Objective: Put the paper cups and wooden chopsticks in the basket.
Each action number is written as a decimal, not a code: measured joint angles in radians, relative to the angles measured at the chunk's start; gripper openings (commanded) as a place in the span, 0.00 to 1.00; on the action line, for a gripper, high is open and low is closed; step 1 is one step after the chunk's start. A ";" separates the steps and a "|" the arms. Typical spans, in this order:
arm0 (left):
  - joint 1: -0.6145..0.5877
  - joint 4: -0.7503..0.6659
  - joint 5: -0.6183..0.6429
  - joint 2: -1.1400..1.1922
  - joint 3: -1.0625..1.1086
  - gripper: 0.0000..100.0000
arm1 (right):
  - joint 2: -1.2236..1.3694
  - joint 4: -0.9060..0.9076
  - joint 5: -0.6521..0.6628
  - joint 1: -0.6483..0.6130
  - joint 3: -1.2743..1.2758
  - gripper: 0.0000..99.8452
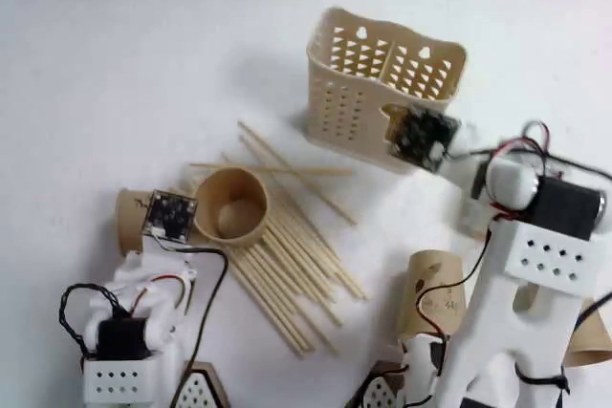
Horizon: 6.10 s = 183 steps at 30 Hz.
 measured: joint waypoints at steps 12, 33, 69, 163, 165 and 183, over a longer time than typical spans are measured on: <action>0.000 0.000 0.000 0.000 0.000 0.02 | -0.055 -0.588 0.264 0.232 0.628 0.24; 0.000 0.000 0.000 0.000 0.000 0.02 | -0.080 -1.359 0.227 0.258 1.030 0.02; 0.000 0.000 0.000 0.000 0.000 0.02 | -0.261 -0.687 -0.582 0.287 0.112 0.02; 0.000 0.000 0.000 0.000 0.000 0.02 | -0.316 0.061 -1.264 0.540 0.275 0.19; 0.000 0.000 0.000 0.000 0.000 0.02 | -0.385 0.037 -1.215 0.606 0.373 0.19; 0.000 0.000 0.000 0.000 0.000 0.02 | -0.755 -0.408 -1.149 0.778 1.102 0.19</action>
